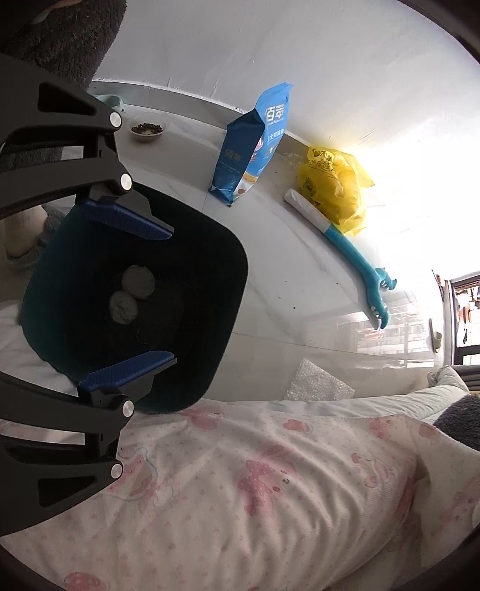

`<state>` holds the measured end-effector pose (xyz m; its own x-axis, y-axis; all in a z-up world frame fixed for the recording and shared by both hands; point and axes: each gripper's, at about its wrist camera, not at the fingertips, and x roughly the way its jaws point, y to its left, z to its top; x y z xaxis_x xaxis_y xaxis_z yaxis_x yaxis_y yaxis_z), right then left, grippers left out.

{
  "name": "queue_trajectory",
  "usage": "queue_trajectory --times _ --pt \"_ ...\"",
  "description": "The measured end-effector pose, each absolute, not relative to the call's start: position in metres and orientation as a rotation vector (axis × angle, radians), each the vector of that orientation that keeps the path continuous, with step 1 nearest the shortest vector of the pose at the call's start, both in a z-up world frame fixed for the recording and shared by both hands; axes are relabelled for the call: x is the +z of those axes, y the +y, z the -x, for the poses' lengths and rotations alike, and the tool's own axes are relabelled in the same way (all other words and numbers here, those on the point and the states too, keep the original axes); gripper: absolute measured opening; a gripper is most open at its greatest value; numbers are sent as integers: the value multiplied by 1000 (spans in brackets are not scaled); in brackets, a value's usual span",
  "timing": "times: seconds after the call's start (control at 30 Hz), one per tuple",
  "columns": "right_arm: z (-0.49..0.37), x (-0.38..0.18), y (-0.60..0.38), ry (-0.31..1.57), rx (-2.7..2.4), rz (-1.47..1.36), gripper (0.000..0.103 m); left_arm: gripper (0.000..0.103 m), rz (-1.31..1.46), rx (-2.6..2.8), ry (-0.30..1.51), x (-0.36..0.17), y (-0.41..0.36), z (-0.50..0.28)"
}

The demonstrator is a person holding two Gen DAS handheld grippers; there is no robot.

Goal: Collect trash
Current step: 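Lower the white tissue in the right gripper into the black bin and open, then move both tools back over the items on the duvet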

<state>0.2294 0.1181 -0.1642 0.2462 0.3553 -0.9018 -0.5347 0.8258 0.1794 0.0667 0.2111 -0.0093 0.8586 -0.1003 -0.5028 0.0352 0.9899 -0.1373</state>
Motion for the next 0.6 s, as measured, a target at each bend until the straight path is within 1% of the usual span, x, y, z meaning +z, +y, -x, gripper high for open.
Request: queue_trajectory --times 0.17,0.33,0.47,0.6 --pt "-229 -139 99 1090 618 148 69 95 111 -82 483 12 196 -68" --pt "-228 -110 70 958 625 108 73 96 140 -97 487 15 189 -78" --pt "-229 -90 42 873 605 104 75 96 132 -107 498 20 179 -88" --pt "-234 -82 4 832 553 84 76 96 146 -131 506 19 168 -95"
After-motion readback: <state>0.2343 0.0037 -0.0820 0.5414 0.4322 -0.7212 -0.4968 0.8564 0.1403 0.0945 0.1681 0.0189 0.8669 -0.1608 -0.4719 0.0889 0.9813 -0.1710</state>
